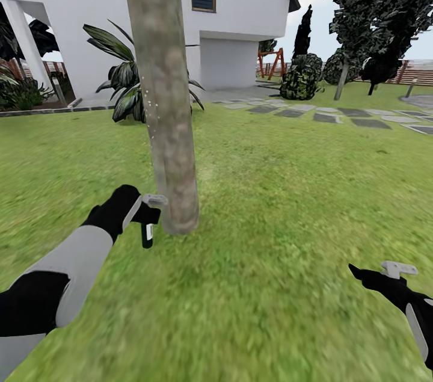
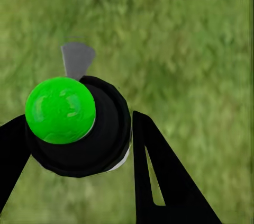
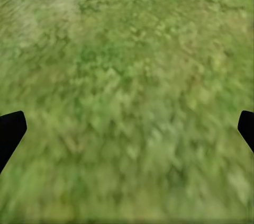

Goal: In the garden, pick up the pesticide atomizer on the floor and spray pesticide onto both trees until each tree trunk is fully covered.

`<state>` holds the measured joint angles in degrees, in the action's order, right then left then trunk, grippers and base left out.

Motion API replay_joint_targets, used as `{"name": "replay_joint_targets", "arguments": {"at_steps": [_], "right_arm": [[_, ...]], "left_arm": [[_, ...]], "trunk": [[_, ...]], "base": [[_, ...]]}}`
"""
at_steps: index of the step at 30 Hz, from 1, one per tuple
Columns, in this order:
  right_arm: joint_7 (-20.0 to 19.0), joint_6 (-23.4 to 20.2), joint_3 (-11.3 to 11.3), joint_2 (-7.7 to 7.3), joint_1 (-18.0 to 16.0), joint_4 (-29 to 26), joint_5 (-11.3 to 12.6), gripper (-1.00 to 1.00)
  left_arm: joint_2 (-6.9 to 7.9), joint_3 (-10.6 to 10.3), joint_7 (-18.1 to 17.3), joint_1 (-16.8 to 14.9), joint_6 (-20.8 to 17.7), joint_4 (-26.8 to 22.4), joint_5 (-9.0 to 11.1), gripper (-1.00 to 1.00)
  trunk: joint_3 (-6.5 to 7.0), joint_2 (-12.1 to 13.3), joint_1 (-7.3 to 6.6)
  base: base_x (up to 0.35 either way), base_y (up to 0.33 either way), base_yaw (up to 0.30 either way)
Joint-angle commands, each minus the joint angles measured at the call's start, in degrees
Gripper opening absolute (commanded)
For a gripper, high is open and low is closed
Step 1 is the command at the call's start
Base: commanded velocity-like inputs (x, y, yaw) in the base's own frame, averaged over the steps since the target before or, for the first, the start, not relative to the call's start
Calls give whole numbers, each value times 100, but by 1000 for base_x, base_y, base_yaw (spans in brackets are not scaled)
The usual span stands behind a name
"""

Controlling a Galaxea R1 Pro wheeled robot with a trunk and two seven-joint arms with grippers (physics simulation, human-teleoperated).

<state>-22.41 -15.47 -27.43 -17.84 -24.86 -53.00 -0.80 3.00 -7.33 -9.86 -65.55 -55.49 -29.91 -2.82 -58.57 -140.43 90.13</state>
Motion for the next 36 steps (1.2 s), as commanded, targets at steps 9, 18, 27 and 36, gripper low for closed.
{"name": "replay_joint_targets", "arguments": {"at_steps": [9, 18, 27, 36], "right_arm": [[0, 0, 0, 0, 0, 1, 1, 100], [0, -3, 5, 0, -1, 0, 1, 100], [0, -2, 0, 0, -1, 0, -8, 100], [0, -6, 0, 0, -1, -9, -8, 100]], "left_arm": [[-2, 3, 1, -146, -65, -360, -17, -100], [-1, -2, 1, -662, -81, -364, -2, -100], [-22, -34, -7, -730, -77, -334, 9, -100], [-24, -32, -14, -712, -67, -306, 18, -100]], "trunk": [[0, 0, 0], [0, 0, 0], [0, 0, 0], [0, 0, 0]], "base": [[0, 0, 0], [0, 0, 0], [0, 0, 0], [148, -50, 0]]}}
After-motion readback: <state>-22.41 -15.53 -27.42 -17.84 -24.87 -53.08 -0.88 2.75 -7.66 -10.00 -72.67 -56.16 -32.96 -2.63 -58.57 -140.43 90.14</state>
